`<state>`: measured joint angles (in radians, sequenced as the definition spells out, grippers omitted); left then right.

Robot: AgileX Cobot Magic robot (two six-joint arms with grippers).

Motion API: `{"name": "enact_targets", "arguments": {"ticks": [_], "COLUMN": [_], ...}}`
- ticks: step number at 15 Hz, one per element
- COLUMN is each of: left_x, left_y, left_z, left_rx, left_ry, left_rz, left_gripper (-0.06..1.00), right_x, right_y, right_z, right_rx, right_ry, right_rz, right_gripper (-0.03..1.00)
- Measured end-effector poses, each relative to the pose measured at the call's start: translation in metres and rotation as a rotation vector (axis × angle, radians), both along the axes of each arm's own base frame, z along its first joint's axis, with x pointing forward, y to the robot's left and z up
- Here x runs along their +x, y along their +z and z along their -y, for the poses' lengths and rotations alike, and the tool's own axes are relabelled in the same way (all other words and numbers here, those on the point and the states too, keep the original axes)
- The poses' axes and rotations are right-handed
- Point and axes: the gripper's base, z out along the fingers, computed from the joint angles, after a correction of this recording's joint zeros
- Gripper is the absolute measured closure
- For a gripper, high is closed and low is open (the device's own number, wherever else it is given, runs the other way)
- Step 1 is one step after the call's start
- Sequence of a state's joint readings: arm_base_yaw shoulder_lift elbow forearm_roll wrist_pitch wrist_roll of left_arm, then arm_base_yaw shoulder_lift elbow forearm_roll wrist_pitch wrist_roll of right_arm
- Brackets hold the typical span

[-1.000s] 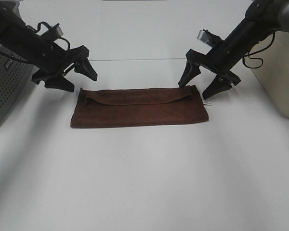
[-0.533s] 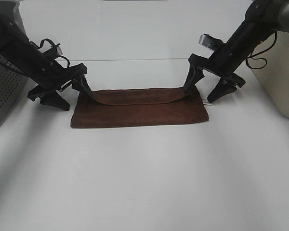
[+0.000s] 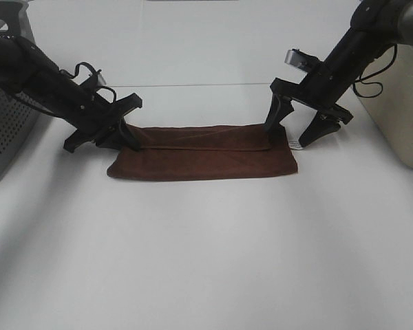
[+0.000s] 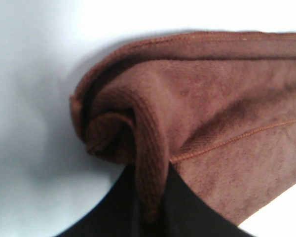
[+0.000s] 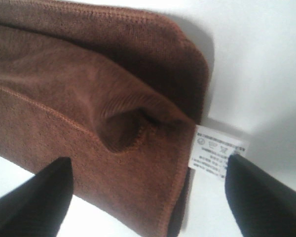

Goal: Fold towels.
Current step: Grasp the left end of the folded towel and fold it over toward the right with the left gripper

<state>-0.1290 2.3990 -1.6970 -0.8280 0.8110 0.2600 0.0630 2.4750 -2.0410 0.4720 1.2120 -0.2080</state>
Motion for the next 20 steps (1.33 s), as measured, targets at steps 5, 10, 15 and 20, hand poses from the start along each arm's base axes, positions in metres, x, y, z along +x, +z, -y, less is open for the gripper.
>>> {"name": "enact_targets", "arguments": {"ticks": [5, 10, 15, 20], "left_x": [0.001, 0.003, -0.008, -0.009], "left_y": [0.061, 0.12, 0.102, 0.057], "left_z": [-0.021, 0.003, 0.09, 0.127], "left_rx": [0.13, 0.096, 0.038, -0.004], "left_ry": [0.016, -0.014, -0.026, 0.023], "left_rz": [0.059, 0.064, 0.079, 0.029], "left_gripper": [0.91, 0.91, 0.89, 0.64], "right_x": [0.0, 0.0, 0.0, 0.0], "right_y": [0.015, 0.016, 0.016, 0.016], "right_z": [0.002, 0.001, 0.001, 0.001], "right_rx": [-0.017, -0.014, -0.014, -0.015], "right_ry": [0.006, 0.005, 0.005, 0.005], "right_rz": [0.034, 0.036, 0.037, 0.037], "right_gripper": [0.17, 0.17, 0.17, 0.17]}}
